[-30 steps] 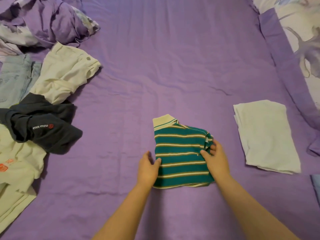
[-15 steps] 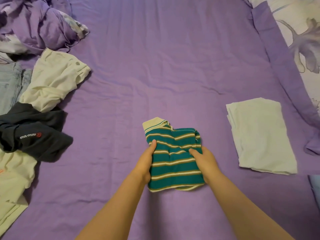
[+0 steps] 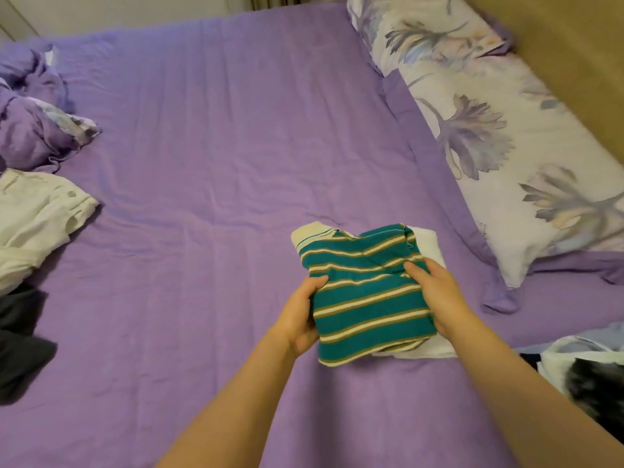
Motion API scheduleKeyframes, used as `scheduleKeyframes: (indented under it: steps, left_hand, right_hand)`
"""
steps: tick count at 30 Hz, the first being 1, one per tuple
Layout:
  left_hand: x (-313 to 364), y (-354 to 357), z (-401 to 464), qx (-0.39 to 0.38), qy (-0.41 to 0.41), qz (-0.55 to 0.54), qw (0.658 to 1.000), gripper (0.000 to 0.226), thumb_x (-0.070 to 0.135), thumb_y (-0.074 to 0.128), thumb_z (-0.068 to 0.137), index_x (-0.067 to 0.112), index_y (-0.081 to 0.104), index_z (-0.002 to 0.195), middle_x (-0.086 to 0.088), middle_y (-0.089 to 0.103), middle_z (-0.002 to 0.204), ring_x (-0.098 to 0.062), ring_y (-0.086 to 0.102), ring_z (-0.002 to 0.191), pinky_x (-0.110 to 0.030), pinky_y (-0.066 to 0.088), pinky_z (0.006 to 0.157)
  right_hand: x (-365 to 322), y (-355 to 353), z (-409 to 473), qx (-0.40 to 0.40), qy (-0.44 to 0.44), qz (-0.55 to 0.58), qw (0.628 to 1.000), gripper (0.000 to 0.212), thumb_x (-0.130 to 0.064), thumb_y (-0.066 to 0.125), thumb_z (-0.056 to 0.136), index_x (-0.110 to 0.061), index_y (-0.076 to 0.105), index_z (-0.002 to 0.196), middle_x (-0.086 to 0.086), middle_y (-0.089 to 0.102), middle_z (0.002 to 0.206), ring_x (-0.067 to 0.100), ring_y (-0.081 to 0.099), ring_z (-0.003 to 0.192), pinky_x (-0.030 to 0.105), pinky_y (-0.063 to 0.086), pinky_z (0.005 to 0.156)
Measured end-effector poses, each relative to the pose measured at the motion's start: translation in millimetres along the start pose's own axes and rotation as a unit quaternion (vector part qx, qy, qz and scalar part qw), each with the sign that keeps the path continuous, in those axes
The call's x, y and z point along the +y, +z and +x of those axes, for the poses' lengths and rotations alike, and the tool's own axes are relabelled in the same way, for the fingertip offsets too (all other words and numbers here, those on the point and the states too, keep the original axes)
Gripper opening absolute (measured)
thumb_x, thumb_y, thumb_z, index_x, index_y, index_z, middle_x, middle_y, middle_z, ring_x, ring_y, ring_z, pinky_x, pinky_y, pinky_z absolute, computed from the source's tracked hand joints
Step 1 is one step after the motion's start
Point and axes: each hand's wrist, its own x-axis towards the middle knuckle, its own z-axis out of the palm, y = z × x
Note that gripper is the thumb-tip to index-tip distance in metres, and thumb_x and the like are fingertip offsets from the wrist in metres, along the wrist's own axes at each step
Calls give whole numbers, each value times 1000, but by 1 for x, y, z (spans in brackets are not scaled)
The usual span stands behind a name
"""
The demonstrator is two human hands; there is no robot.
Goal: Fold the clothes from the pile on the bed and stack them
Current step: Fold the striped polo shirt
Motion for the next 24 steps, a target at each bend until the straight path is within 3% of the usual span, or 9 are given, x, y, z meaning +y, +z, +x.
scheduleKeyframes:
  steps: [5, 7, 11, 13, 15, 18, 20, 22, 24]
  left_hand:
    - [-23, 46, 44, -33, 1, 7, 999, 39, 28, 60, 85, 20, 55, 123, -12, 70, 112, -29, 70, 98, -42, 58, 74]
    - [-29, 58, 60, -33, 6, 27, 999, 37, 30, 58, 89, 24, 53, 125, -10, 70, 113, -28, 69, 100, -41, 58, 75]
    - [-52, 59, 75, 6, 6, 180, 984, 47, 29, 57, 95, 34, 36, 137, 0, 62, 120, -17, 63, 104, -27, 56, 73]
    - [-65, 48, 77, 17, 20, 255, 967, 61, 18, 60, 93, 39, 26, 140, 3, 56, 126, -16, 57, 112, -26, 53, 83]
    - [-76, 39, 76, 30, 28, 291, 956, 63, 11, 58, 94, 40, 24, 138, 3, 55, 127, -18, 57, 114, -29, 53, 86]
    - [-90, 33, 72, 78, 7, 319, 945, 55, 15, 61, 93, 30, 31, 135, 1, 57, 117, -18, 68, 81, -28, 57, 54]
    - [-101, 28, 74, 139, 9, 364, 921, 55, 21, 64, 91, 26, 33, 136, -3, 60, 110, -20, 65, 60, -30, 54, 48]
    - [-111, 23, 76, 183, 29, 434, 882, 54, 27, 64, 91, 25, 34, 135, -4, 63, 103, -24, 64, 61, -33, 55, 54]
    - [-118, 21, 74, 193, 43, 495, 846, 52, 33, 61, 91, 25, 34, 136, -3, 64, 107, -31, 68, 80, -37, 57, 67]
  right_hand:
    - [27, -63, 30, 47, 1, 40, 998, 11, -28, 57, 94, -31, 67, 92, -3, 72, 93, 19, 66, 90, 36, 51, 80]
    - [42, -78, 43, 49, 1, 52, 997, 12, -26, 57, 94, -31, 66, 99, -7, 74, 92, 14, 67, 90, 33, 51, 79]
    - [75, -81, 52, 10, -22, 12, 1000, 56, -12, 62, 91, -27, 38, 139, -6, 56, 125, 9, 55, 109, 25, 44, 89]
    - [92, -77, 48, 24, -63, -102, 993, 68, -9, 67, 87, -23, 32, 143, 3, 50, 136, 18, 51, 120, 35, 43, 100]
    - [102, -71, 41, 40, -87, -255, 962, 84, -20, 72, 83, -22, 22, 151, 11, 33, 150, 29, 36, 135, 44, 34, 110]
    - [112, -62, 31, 28, -93, -403, 910, 88, -40, 67, 85, -34, 11, 152, 7, 4, 160, 30, 19, 142, 40, 29, 110]
    - [122, -63, 28, 3, -42, -486, 873, 79, -50, 57, 89, -42, 8, 150, 6, -6, 160, 30, 11, 145, 41, 28, 111]
    - [126, -64, 24, -6, 27, -514, 857, 74, -56, 48, 92, -46, 4, 149, 9, -7, 159, 32, 6, 145, 44, 27, 112]
    - [125, -59, 20, 0, 49, -527, 849, 71, -54, 46, 94, -45, 3, 150, 11, -8, 159, 33, 2, 146, 46, 25, 113]
